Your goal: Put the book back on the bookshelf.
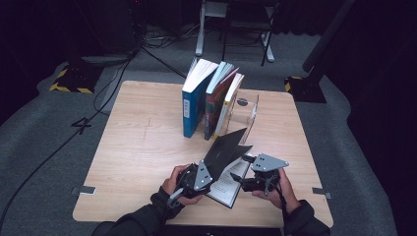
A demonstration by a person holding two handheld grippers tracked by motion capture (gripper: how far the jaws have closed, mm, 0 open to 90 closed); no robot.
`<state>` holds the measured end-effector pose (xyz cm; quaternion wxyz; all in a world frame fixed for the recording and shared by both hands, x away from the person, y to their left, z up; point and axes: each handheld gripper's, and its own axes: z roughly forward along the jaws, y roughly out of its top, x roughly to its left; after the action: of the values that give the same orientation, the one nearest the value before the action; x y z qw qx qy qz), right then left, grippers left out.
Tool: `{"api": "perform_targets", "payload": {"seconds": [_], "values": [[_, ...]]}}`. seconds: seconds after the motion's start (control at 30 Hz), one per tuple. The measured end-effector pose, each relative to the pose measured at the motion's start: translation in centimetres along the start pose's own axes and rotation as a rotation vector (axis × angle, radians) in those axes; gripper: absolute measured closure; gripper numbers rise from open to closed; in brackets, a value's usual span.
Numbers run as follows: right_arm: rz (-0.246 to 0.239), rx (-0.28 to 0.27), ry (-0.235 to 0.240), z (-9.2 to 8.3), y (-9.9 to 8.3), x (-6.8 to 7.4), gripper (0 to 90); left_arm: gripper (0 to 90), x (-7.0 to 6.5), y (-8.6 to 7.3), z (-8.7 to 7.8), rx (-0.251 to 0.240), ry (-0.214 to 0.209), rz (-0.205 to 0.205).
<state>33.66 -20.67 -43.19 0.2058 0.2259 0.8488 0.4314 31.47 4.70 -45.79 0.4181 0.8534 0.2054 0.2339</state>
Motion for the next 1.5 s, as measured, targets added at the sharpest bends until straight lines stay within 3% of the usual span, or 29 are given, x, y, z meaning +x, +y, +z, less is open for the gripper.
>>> {"api": "perform_targets", "payload": {"seconds": [0.23,0.43,0.63,1.03,1.27,1.5], "values": [[0.017,0.029,-0.044,-1.1,-1.7,-1.5,27.5,56.2,1.0,-0.3,-0.5,-0.041,-0.078,-0.040],[0.048,0.038,-0.075,-2.3,-2.8,-2.8,27.9,57.1,1.4,-0.7,-1.1,-0.069,-0.162,-0.045],[0.067,0.049,-0.085,-2.5,-3.6,-3.4,28.1,58.9,2.1,-1.4,-2.1,-0.080,-0.220,-0.049],[0.096,0.027,-0.089,-0.5,-3.3,-3.9,28.8,58.7,3.4,-2.5,-3.0,-0.086,-0.269,-0.086],[0.095,-0.007,-0.095,0.2,-1.7,-4.1,29.5,58.2,4.3,-3.2,-3.4,-0.097,-0.264,-0.121],[0.075,-0.018,-0.115,0.9,-0.2,-4.2,30.3,55.2,4.2,-3.4,-3.5,-0.080,-0.248,-0.100]]}}
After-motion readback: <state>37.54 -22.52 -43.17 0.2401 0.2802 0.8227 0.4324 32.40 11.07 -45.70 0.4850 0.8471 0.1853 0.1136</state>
